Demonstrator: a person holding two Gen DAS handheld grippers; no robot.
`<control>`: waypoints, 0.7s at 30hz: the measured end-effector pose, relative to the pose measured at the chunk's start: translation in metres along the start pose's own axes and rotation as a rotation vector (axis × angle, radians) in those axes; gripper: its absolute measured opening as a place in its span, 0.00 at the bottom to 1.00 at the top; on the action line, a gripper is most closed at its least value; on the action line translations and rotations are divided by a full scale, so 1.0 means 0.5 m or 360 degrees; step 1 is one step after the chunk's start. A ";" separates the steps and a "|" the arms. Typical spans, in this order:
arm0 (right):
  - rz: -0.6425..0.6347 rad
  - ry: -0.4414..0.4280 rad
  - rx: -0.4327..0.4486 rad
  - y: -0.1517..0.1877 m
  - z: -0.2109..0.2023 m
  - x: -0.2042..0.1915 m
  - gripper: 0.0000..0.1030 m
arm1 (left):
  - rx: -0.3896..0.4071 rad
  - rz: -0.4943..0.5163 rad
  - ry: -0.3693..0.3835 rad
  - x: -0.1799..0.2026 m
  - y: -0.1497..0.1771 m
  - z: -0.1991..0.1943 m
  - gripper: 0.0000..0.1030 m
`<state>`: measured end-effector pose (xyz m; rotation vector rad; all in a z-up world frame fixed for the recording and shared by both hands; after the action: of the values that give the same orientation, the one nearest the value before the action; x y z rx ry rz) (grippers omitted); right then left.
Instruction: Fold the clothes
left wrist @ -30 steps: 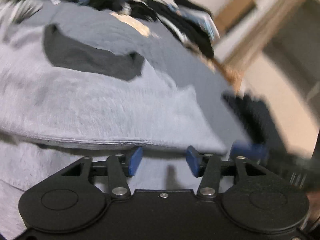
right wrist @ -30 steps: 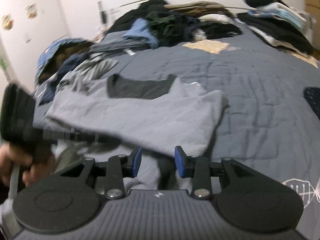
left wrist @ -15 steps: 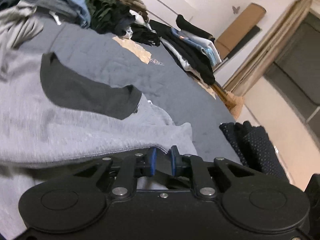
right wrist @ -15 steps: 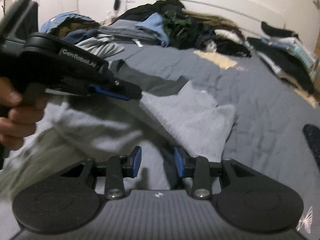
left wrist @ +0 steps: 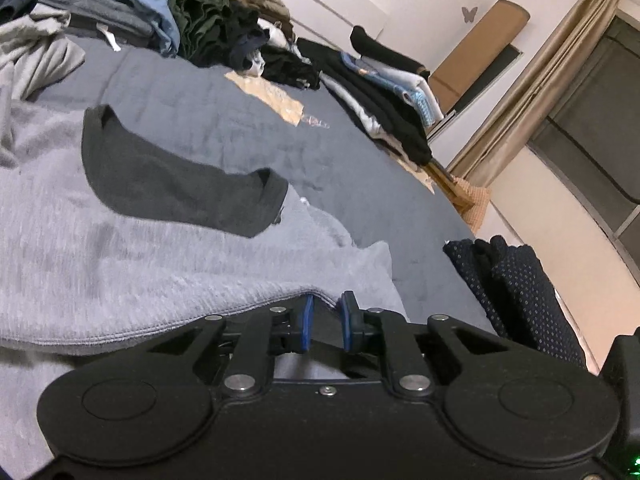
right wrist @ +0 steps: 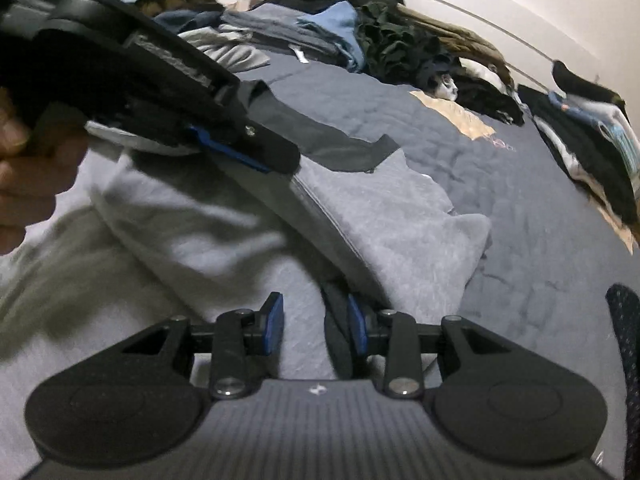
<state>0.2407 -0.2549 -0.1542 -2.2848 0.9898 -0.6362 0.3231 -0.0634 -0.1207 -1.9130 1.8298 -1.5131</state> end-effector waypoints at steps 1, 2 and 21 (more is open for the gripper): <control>0.0015 -0.0013 0.0002 0.000 0.000 0.001 0.33 | 0.0013 0.0003 0.0009 0.002 -0.003 -0.002 0.14; 0.0030 -0.0026 0.0004 0.000 0.000 0.003 0.33 | 0.0021 0.0003 0.0016 0.004 -0.005 -0.003 0.14; 0.0247 0.0347 -0.0080 0.031 0.018 0.068 0.13 | -0.0028 0.0062 0.0033 0.014 0.012 -0.009 0.13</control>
<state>0.2595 -0.2870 -0.1643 -2.1879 1.2856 -0.8145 0.3141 -0.0683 -0.1182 -1.8648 1.8833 -1.5160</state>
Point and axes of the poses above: each gripper's, at about its wrist camera, not at the fingertips, and z roughly the way its jaws point, x to its right, y to its underside, the point moved 3 cm from there along z, roughly the way its jaws point, and after that the axes turned 1 degree about -x, right-handed, at the moved point
